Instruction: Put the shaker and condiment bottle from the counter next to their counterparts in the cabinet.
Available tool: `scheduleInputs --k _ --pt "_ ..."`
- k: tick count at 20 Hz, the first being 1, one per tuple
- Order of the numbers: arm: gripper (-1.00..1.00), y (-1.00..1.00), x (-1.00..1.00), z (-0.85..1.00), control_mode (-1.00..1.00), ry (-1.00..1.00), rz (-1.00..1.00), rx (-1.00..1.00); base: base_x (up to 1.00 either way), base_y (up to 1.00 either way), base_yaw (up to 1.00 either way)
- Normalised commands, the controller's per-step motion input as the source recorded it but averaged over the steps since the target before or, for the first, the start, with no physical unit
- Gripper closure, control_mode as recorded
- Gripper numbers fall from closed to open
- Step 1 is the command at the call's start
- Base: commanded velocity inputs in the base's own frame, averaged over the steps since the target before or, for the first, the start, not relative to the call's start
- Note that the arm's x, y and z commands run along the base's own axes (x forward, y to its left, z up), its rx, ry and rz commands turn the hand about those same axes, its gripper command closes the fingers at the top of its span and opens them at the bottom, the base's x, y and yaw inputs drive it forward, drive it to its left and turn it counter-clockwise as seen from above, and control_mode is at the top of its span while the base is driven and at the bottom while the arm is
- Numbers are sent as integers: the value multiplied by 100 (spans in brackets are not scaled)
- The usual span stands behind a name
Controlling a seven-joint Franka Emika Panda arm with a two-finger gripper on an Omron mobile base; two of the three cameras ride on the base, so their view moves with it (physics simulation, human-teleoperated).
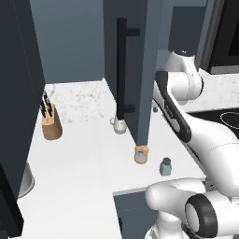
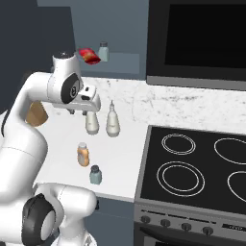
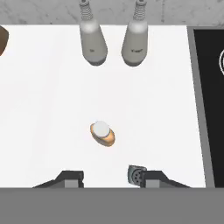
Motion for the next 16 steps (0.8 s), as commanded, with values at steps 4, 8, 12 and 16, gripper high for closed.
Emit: scheduleInputs --k 4,8,12,16 --pt "-100 -6 -18 -3 -100 -12 17 0 0 0 0" --pt "-100 -27 -55 -33 -100 -24 48 0 0 0 0" --pt "-100 -38 -39 -50 -100 -21 52 7 0 0 0" --pt "-100 -47 -19 -36 -100 -20 36 18 0 0 0"
